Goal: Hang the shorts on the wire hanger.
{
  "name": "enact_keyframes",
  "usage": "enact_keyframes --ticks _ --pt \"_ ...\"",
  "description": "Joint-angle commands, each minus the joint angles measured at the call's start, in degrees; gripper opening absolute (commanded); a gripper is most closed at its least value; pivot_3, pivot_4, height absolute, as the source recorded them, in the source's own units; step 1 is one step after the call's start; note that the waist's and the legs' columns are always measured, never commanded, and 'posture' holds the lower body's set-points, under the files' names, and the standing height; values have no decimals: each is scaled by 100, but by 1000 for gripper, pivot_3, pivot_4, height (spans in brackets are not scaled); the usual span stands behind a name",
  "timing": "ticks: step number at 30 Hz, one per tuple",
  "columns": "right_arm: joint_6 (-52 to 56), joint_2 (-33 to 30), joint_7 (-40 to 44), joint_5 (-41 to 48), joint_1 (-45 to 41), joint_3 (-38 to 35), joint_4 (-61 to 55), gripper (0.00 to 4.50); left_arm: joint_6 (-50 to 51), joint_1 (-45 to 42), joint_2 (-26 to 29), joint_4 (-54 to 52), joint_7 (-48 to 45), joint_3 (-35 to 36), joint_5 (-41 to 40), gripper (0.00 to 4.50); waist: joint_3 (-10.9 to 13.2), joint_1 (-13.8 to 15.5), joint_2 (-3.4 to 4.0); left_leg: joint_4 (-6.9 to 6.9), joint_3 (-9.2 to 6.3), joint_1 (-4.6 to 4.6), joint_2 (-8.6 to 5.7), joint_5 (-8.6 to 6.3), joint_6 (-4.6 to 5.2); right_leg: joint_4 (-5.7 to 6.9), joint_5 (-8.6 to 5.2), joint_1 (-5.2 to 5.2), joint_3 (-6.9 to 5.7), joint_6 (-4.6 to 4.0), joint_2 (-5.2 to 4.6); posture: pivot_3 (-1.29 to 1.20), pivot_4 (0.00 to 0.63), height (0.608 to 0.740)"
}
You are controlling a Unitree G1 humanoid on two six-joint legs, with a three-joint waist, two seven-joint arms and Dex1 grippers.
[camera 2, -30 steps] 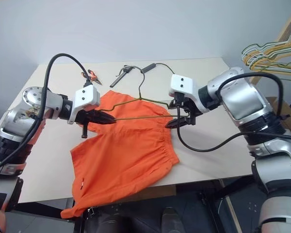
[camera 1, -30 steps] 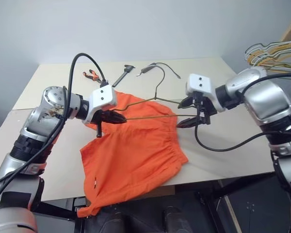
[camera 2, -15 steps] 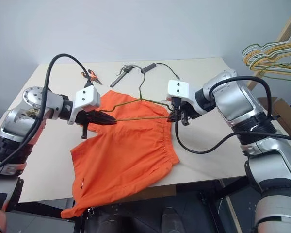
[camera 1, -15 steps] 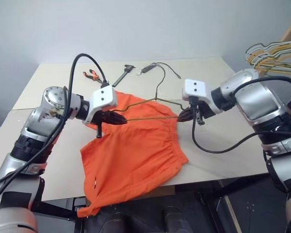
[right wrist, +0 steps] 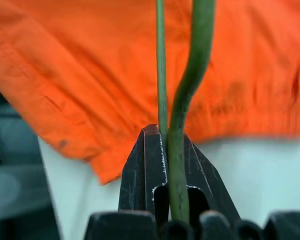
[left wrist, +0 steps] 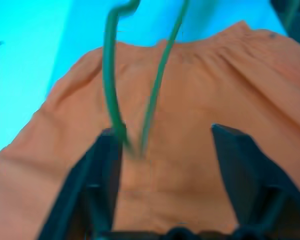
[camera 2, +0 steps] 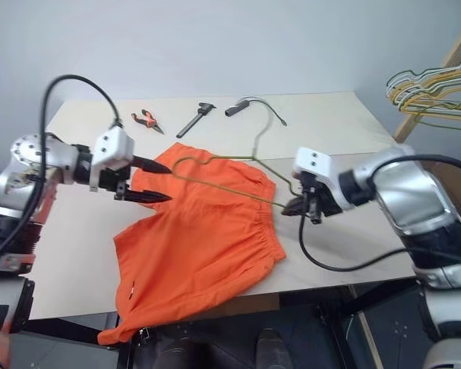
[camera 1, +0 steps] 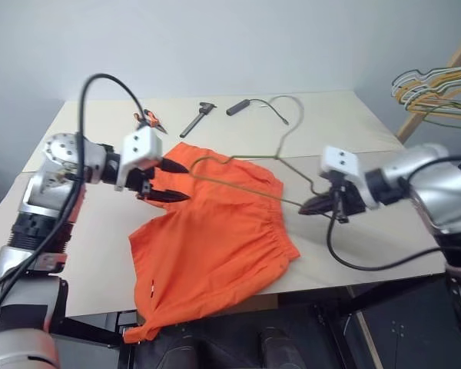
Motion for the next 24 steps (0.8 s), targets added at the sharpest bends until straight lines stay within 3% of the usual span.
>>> enact_keyframes --ticks 1,2,10,15,24 --pt "984 -305 -362 504 594 -850 -542 0 343 299 139 -232 203 517 -333 4319 0 9 1 0 -1 3 0 -1 1 1 0 0 3 0 -1 -112 81 740" --pt "1350 -336 -529 615 857 -1106 -599 0 506 550 168 -509 209 655 -509 4472 0 -5 1 -2 -3 7 1 -2 2 1 0 0 7 0 0 -112 85 740" --pt "3629 -135 -1176 1589 2501 -2786 -887 0 1818 1805 115 -2581 493 1392 -2024 4472 5 107 -4 -5 -32 21 4 -7 9 0 0 12 13 0 1 -97 103 740" --pt "3773 77 -1629 1839 3267 -3006 -693 0 1963 1984 76 -3019 630 1466 -2379 4472 6 161 -6 -12 -32 42 1 -8 9 -5 -1 34 13 -2 3 -90 104 740" --pt "3749 174 -1965 2228 3385 -3262 -356 0 1944 2045 213 -3096 699 1442 -2486 4472 12 183 -6 -37 -30 104 -2 -8 10 -26 -2 96 16 -2 4 -78 108 740"
